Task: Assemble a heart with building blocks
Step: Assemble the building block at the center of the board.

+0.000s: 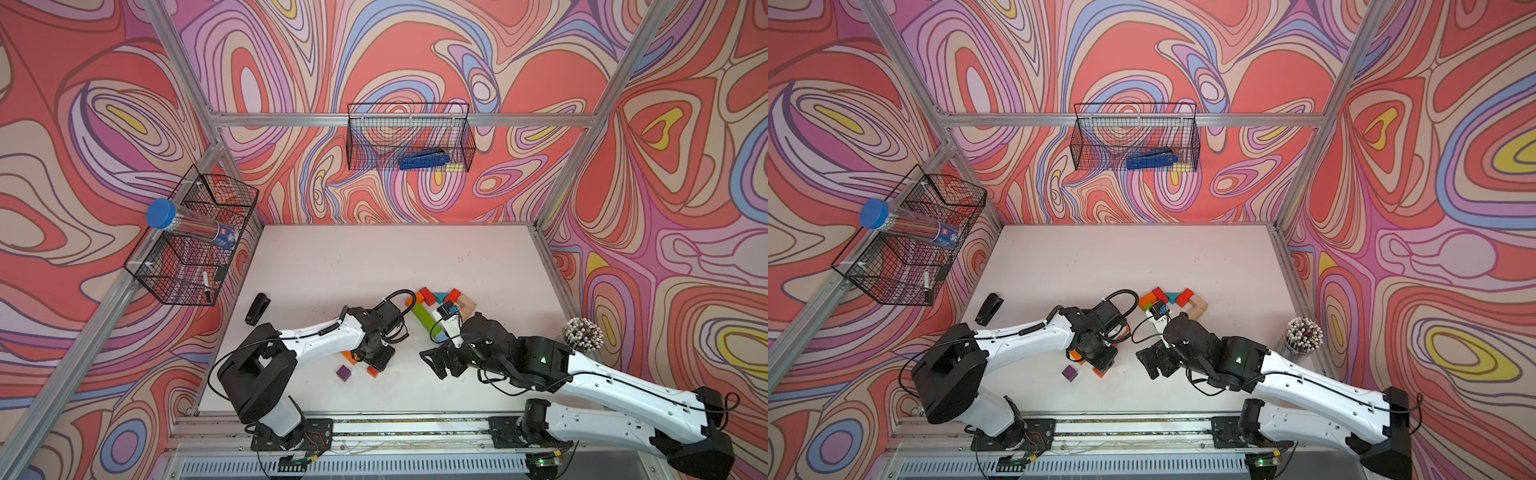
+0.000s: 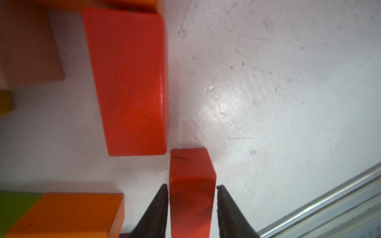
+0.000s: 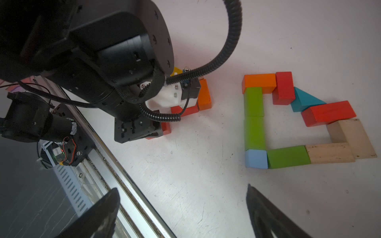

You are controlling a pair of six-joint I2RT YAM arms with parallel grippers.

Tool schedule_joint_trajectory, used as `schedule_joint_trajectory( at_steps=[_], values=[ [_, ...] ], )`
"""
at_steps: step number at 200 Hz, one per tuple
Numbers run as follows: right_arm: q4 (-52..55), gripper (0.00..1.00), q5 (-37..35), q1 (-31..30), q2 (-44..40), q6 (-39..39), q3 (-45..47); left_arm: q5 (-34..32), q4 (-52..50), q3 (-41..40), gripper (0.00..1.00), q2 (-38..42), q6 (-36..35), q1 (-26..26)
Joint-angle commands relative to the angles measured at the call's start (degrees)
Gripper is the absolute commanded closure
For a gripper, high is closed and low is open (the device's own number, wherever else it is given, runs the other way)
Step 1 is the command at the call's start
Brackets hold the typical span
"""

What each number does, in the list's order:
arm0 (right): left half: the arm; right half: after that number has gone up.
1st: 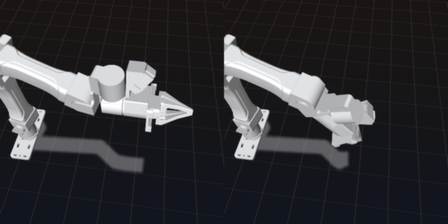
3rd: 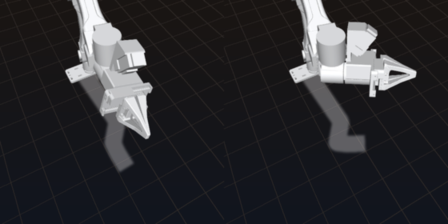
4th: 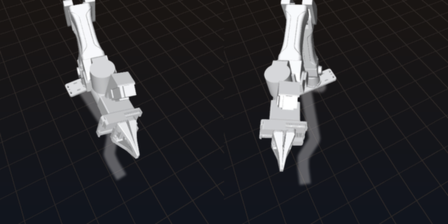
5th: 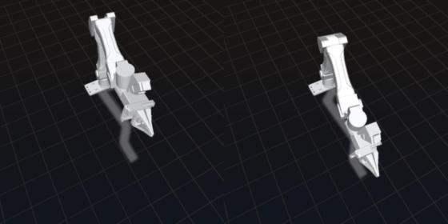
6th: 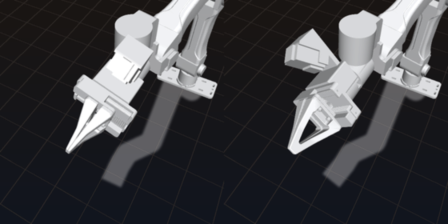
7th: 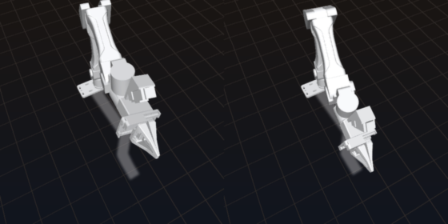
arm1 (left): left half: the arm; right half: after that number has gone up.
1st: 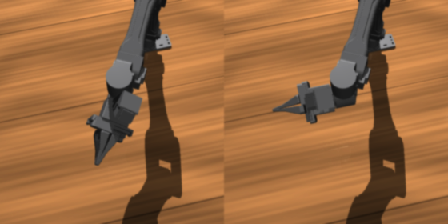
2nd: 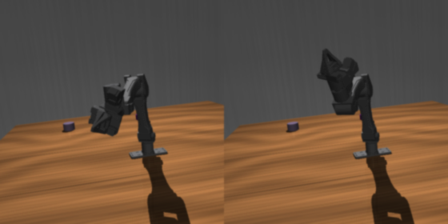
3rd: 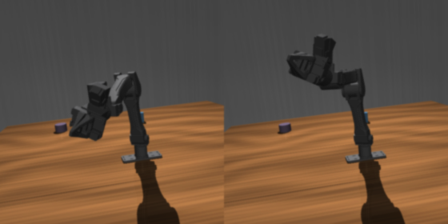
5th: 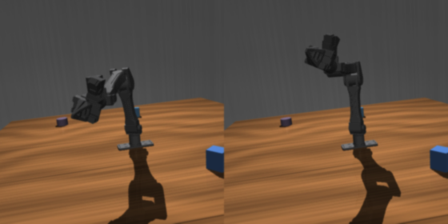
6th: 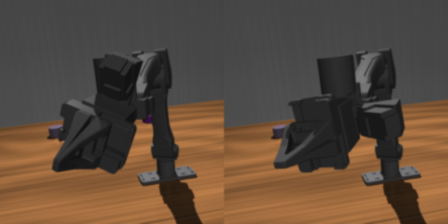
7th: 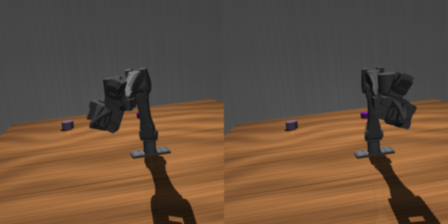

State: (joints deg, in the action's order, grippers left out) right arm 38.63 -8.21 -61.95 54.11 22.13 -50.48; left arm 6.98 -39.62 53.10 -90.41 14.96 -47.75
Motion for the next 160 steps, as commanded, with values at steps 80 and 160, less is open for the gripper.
schedule_joint_trajectory(
  at_steps=[80,160],
  values=[
    [0.69,0.04,-1.37,0.17,-0.82,-0.16,0.73,-1.45,-3.88,1.83,0.64,-1.08,-1.43,-0.24],
    [0.52,0.04,-1.45,0.17,-0.76,-0.16,0.89,-0.69,-4.64,2.40,0.71,-0.85,-2.62,-0.28]
  ],
)
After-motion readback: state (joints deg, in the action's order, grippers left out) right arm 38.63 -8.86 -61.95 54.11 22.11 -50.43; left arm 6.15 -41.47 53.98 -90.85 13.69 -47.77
